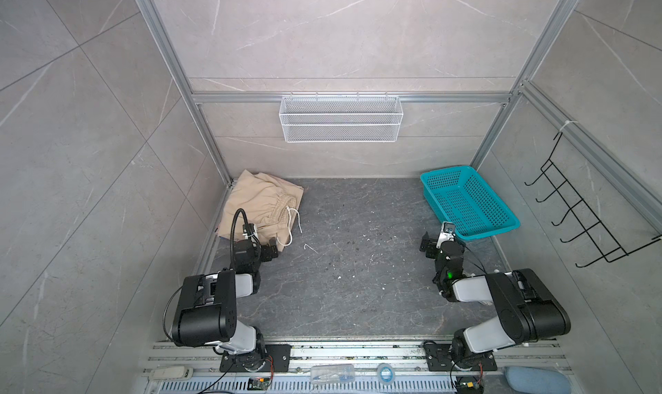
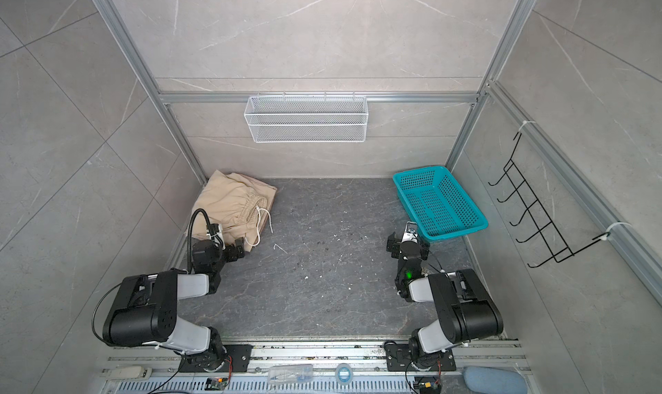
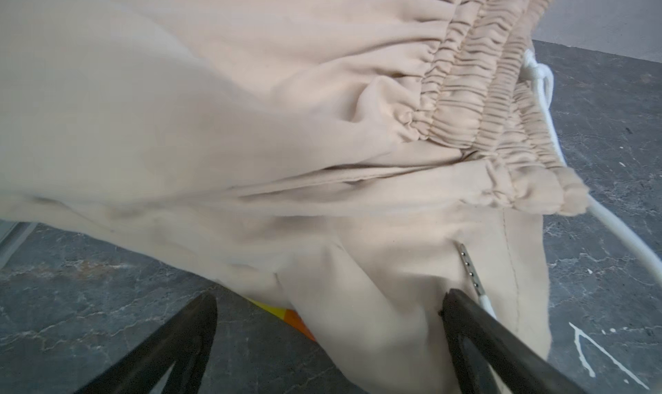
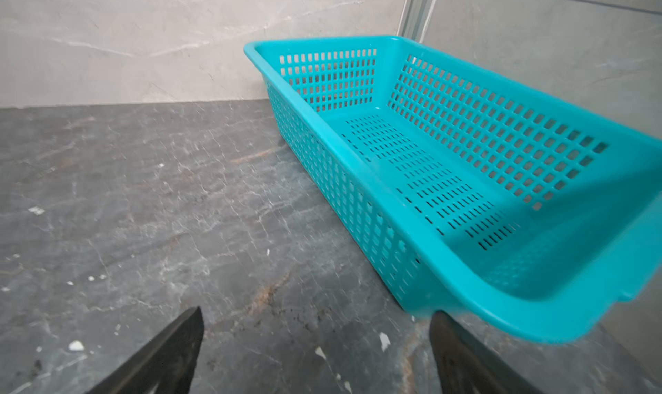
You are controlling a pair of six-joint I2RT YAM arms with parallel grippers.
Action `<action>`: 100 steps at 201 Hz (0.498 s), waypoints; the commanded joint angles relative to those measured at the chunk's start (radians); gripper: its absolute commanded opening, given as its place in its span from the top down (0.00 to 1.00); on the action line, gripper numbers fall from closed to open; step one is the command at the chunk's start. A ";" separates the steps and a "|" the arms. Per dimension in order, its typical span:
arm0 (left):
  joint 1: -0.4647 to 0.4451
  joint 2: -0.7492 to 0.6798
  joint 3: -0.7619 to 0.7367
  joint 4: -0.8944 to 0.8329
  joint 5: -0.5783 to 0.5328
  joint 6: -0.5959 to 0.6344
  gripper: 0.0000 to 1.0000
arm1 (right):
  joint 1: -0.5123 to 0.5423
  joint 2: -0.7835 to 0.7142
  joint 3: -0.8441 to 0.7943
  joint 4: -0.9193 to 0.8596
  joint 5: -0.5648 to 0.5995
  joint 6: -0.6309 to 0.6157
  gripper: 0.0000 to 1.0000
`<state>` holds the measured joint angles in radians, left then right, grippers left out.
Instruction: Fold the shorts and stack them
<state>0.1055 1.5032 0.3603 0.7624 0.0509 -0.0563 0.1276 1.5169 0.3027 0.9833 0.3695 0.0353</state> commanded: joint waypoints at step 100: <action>-0.011 -0.003 0.001 0.081 -0.034 0.028 0.00 | -0.011 0.005 0.028 -0.032 -0.055 0.031 0.01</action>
<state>0.0978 1.5032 0.3603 0.7902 0.0277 -0.0521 0.1219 1.5169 0.3126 0.9691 0.3275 0.0528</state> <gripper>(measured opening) 0.996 0.993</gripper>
